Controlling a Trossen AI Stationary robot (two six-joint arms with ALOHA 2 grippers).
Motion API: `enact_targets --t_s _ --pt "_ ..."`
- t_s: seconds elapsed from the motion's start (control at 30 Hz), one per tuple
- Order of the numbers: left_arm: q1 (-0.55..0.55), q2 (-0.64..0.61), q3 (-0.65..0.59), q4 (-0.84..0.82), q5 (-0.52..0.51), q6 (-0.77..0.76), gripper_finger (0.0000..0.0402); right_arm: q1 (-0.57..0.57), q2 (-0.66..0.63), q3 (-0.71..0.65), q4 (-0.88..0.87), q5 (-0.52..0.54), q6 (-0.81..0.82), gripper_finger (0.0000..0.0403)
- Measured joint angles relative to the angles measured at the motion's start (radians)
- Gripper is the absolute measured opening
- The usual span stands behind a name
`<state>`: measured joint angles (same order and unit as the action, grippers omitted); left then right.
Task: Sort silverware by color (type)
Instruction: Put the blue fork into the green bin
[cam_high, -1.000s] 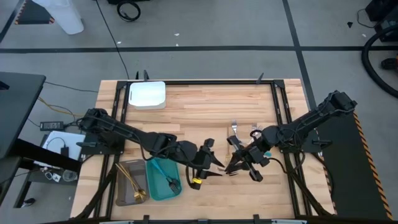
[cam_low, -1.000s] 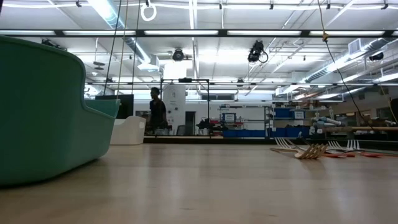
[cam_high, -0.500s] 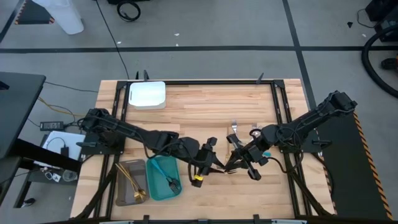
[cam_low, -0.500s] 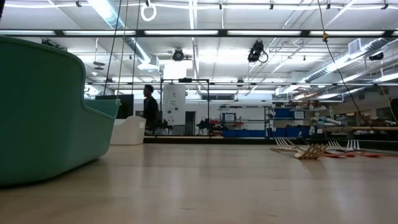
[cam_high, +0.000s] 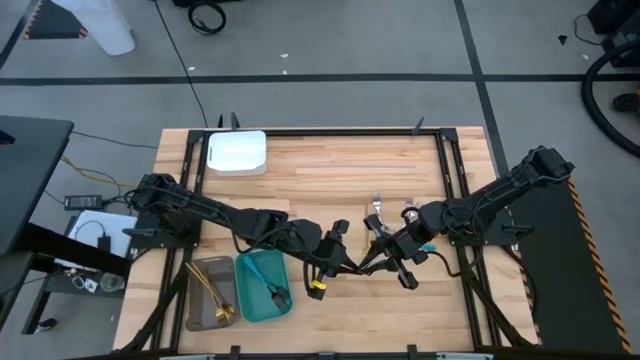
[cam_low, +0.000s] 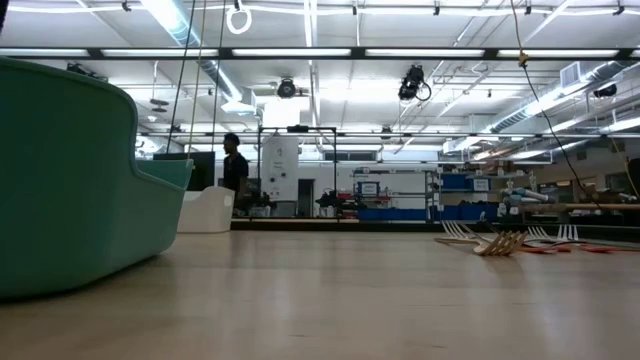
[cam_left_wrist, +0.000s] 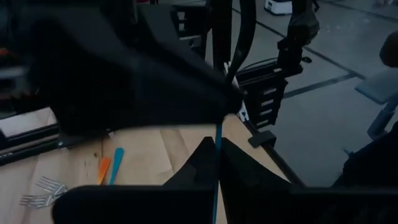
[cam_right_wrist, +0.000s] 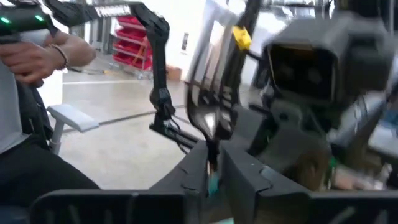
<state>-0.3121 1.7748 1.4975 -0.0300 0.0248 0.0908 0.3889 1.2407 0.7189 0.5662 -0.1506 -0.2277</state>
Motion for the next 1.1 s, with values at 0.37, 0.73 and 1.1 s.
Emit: enact_targets --t_s 0.37,0.73,1.1 --pt "-0.053 -0.044 0.0 -0.218 -0.053 0.03 0.0011 0.004 0.0 0.0 -0.054 0.007 0.057 0.0141" --pt "-0.11 -0.071 0.001 -0.424 -0.106 0.005 0.0011 0.051 0.0 -0.001 -0.146 0.08 0.107 0.0138" --pt "-0.148 -0.071 0.001 -0.577 -0.162 -0.053 0.0011 0.046 0.0 -0.001 -0.206 0.087 0.203 0.0138"
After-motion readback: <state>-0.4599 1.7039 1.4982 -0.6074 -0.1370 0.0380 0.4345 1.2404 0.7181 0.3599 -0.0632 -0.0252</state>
